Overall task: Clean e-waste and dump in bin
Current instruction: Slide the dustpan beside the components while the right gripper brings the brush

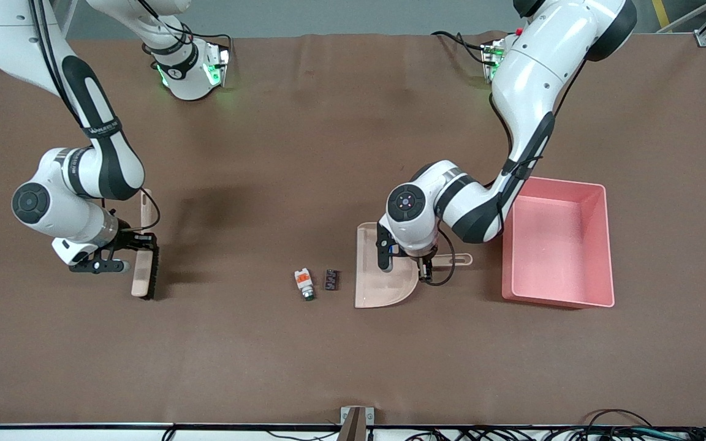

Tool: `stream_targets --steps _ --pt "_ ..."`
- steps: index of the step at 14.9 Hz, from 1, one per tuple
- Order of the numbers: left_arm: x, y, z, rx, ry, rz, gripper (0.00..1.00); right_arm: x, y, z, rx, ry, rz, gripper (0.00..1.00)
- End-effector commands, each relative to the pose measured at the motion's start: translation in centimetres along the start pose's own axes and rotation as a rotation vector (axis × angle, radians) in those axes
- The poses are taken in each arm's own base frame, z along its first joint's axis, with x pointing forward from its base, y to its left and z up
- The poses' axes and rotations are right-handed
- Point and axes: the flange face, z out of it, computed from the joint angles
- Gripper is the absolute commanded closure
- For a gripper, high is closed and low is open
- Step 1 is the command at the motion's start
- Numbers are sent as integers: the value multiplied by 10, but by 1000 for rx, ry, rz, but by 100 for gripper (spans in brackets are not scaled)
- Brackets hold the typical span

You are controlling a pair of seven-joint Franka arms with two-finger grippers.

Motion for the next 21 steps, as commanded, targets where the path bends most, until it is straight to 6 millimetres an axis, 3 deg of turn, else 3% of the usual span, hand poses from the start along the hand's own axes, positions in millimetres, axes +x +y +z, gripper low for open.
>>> stream_targets --steps 1,7,9,12,16,21 --pt "4 -3 2 -1 14 15 42 9 -35 -22 21 21 28 98" --pt "3 -6 1 14 30 67 65 6 -127 -28 80 27 130 99" --pt "4 -5 0 17 30 70 79 7 -156 -31 88 36 121 99" --pt "4 -5 0 17 30 70 95 10 -205 -15 88 31 129 99" --pt "3 -9 -1 33 44 127 97 13 -255 17 82 9 77 99" --pt "2 -9 -1 32 46 140 99 15 -288 46 85 16 54 99"
